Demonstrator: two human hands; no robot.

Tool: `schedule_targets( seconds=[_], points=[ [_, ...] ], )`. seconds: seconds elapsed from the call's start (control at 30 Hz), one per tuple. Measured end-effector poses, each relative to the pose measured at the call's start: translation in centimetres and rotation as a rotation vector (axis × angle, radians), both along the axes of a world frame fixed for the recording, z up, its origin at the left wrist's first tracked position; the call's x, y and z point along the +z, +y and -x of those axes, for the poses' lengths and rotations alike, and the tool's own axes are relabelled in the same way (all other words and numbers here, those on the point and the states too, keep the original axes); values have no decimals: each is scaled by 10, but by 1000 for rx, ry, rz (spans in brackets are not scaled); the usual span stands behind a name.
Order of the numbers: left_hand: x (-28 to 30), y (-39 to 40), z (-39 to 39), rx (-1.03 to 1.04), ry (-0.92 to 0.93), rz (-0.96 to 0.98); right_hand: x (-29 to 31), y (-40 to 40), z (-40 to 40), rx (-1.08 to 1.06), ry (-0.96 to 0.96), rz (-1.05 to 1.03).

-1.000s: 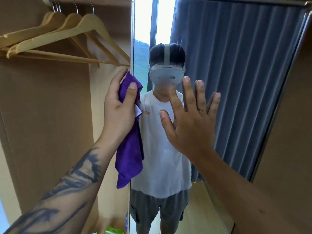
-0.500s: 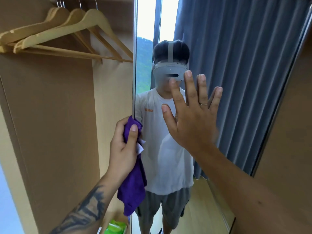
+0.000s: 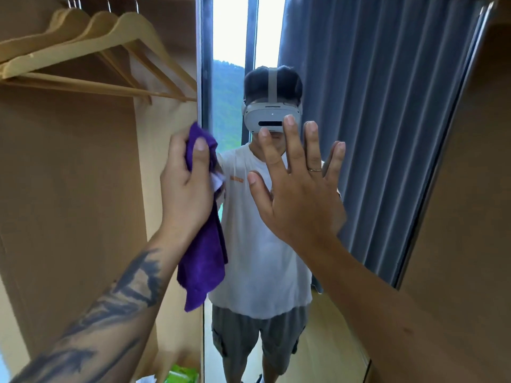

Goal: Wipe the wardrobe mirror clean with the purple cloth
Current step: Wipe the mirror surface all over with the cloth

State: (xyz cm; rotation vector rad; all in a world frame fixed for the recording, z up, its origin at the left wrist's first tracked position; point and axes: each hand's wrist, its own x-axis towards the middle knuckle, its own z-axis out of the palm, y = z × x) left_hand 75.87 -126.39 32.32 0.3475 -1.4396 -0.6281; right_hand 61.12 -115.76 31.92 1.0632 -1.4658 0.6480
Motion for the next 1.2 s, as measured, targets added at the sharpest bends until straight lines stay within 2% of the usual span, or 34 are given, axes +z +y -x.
schedule_targets(
  seconds=[0.17,0.27,0.43,0.63,0.77,0.93,1.1,1.2],
  points=[
    [-102,14,-6,-154,-55,-118,-1,-1,-1,3,-14,2],
    [-119,14,-8,-142,-93,-137,0,-3,0,7,-4,8],
    [-65,7,-5,-169,-60,-79,-1,-6,1,15,5,38],
    [17,-8,0,-78,-15,-21,-1,-5,2,9,16,42],
    [42,-7,1,-67,4,-12,-1,-6,2,17,20,52],
    [-13,6,0,-52,-15,-59,-2,-6,3,25,18,44],
    [-87,15,-3,-164,-38,-185,-1,-6,2,34,15,56],
    [-104,17,-5,-179,-41,-235,-1,-7,3,46,16,66]
  ],
)
